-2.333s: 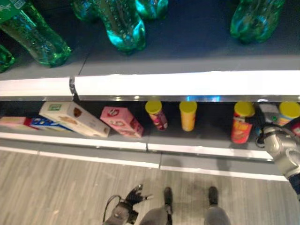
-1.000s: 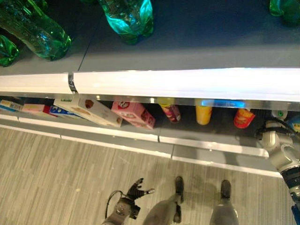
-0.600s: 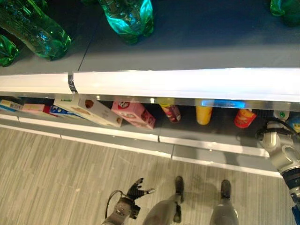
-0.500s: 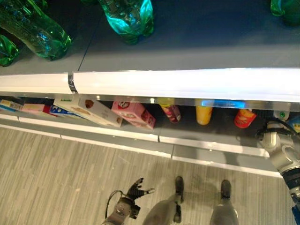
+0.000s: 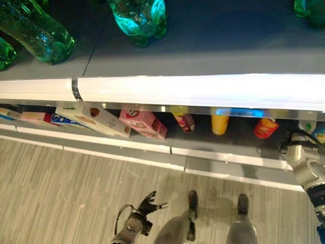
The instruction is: Put the goods on the table back onto the shelves and tidy them up.
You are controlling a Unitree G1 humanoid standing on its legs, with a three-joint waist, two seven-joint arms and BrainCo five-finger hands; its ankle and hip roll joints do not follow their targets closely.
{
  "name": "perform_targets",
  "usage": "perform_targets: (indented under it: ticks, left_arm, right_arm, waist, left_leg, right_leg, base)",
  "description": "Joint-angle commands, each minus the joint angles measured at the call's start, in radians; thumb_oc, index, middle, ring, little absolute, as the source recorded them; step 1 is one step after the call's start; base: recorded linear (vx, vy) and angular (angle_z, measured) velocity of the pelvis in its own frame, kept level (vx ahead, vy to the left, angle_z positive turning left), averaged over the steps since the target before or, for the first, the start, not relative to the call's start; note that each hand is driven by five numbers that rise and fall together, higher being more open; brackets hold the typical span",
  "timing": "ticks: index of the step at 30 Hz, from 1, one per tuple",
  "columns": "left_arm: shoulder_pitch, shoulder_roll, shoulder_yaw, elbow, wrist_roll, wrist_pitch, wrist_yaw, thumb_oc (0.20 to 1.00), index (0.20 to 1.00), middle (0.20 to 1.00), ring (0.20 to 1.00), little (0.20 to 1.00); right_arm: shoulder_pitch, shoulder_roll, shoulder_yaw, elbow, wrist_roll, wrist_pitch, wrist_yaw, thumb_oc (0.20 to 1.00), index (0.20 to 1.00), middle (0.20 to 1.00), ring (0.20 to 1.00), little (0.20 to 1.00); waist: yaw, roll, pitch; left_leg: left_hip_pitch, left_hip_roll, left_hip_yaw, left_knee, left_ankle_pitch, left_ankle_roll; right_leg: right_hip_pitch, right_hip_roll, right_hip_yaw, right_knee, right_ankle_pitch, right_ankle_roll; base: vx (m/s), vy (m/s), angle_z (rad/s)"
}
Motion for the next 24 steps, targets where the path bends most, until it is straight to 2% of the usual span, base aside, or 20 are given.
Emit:
perform_targets:
  ticks: [1,20,21,22,24]
  left_arm:
    - [-0.027,0.045,0.011,0.016,0.039,-0.016,0.018,1.0,1.0,1.0,1.0,1.0]
    - [-0.032,0.044,0.024,0.029,0.052,-0.014,0.017,1.0,1.0,1.0,1.0,1.0]
    - [-0.032,0.044,0.024,0.03,0.053,-0.014,0.017,1.0,1.0,1.0,1.0,1.0]
    - [-0.033,0.044,0.025,0.033,0.053,-0.014,0.019,1.0,1.0,1.0,1.0,1.0]
    - [-0.035,0.046,0.026,0.035,0.057,-0.013,0.018,1.0,1.0,1.0,1.0,1.0]
  right_arm:
    - [-0.018,-0.003,-0.007,0.008,0.014,0.0,-0.027,0.2,0.2,0.2,0.2,0.2]
    - [0.022,0.016,-0.006,-0.03,0.013,-0.009,-0.006,0.2,0.2,0.2,0.2,0.2]
    - [0.021,0.017,-0.003,-0.031,0.013,-0.01,-0.004,0.219,0.219,0.219,0.219,0.219]
    - [0.021,0.019,-0.001,-0.031,0.013,-0.011,-0.002,1.0,1.0,1.0,1.0,1.0]
    - [0.021,0.024,0.007,-0.033,0.014,-0.014,0.004,1.0,1.0,1.0,1.0,1.0]
  waist:
    - [0.012,-0.037,-0.046]
    - [0.001,-0.054,-0.053]
    - [0.001,-0.055,-0.053]
    - [0.001,-0.055,-0.052]
    - [0.002,-0.056,-0.053]
  left_leg:
    - [0.069,0.022,0.1,0.006,-0.107,-0.046]
    - [0.087,0.023,0.118,0.006,-0.118,-0.041]
    - [0.087,0.023,0.118,0.006,-0.118,-0.041]
    - [0.087,0.023,0.118,0.006,-0.118,-0.041]
    - [0.088,0.023,0.119,0.006,-0.119,-0.04]
  right_leg:
    - [-0.125,-0.058,0.108,0.068,0.053,0.034]
    - [-0.124,-0.056,0.115,0.071,0.054,0.036]
    - [-0.123,-0.055,0.115,0.071,0.054,0.036]
    - [-0.124,-0.056,0.115,0.072,0.055,0.036]
    - [-0.125,-0.055,0.115,0.071,0.056,0.036]
  base:
    - [0.0,0.0,0.0]
    - [0.0,0.0,-0.02]
    - [0.0,0.0,0.0]
    - [0.0,0.0,0.0]
    - [0.0,0.0,0.0]
